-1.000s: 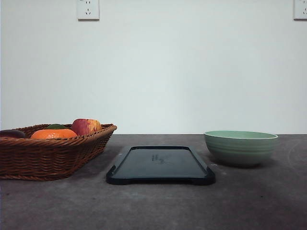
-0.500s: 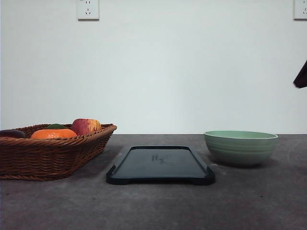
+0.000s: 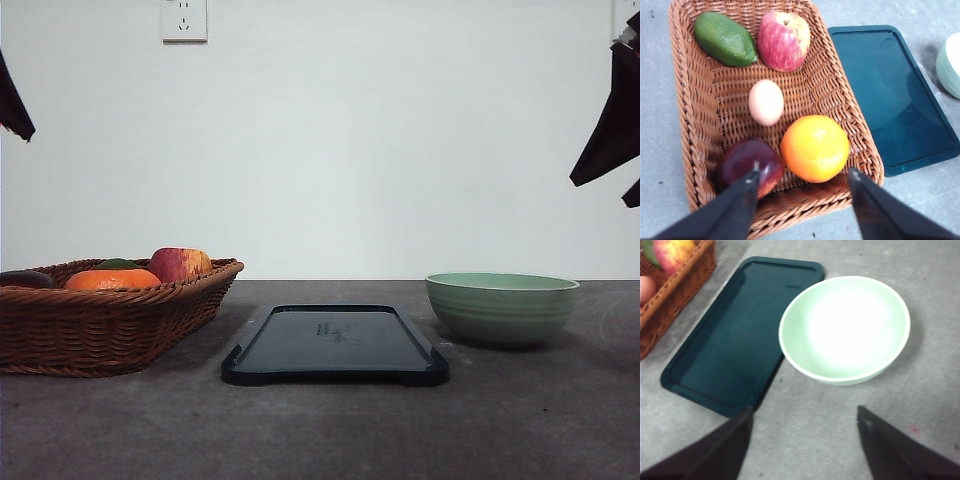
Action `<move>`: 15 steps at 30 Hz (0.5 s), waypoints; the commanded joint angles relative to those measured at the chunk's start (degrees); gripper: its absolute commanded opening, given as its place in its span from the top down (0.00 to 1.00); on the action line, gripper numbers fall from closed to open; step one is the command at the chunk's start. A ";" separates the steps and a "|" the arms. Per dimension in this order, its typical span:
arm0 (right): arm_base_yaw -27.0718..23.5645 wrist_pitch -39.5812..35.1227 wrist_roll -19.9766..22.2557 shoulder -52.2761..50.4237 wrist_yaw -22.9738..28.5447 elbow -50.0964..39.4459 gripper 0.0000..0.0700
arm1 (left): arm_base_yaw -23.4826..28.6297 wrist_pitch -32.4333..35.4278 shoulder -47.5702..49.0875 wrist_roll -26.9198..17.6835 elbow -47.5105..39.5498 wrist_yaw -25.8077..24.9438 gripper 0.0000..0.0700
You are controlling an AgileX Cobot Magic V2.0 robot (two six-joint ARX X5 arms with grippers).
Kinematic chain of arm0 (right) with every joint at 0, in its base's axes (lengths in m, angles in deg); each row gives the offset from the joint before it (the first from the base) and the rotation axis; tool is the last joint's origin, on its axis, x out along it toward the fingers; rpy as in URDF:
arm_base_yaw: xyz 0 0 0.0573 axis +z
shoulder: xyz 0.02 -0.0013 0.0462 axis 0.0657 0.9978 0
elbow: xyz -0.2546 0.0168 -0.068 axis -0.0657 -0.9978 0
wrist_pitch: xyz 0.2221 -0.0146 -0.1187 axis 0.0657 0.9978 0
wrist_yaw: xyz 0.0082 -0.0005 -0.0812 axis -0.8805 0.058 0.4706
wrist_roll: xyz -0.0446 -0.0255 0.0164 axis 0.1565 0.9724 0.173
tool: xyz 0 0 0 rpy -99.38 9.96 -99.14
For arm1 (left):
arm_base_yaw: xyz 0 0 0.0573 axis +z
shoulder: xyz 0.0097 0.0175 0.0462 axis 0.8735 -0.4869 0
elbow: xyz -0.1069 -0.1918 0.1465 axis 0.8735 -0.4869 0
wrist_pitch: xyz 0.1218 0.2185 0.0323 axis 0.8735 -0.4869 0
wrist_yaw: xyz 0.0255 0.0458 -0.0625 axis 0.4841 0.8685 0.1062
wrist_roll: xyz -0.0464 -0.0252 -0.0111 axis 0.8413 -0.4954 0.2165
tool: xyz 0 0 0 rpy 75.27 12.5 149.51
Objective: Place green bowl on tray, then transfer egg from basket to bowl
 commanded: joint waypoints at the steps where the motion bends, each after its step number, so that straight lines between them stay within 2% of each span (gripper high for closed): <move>1: 0.22 -0.44 -0.47 0.48 0.11 1.50 0.37 | -0.09 0.37 -0.33 -0.72 1.33 -0.33 0.44; 5: 0.19 1.28 -2.38 1.40 2.14 4.37 0.37 | -0.09 0.31 -0.33 -0.66 1.33 -0.33 0.44; 9: 0.11 7.50 -4.75 5.11 5.71 10.77 0.37 | -0.09 0.29 -0.33 0.94 1.33 -0.33 0.44; 15: 0.11 15.45 -5.60 13.86 8.91 21.24 0.37 | -0.09 0.32 -0.33 2.29 1.33 -0.28 0.44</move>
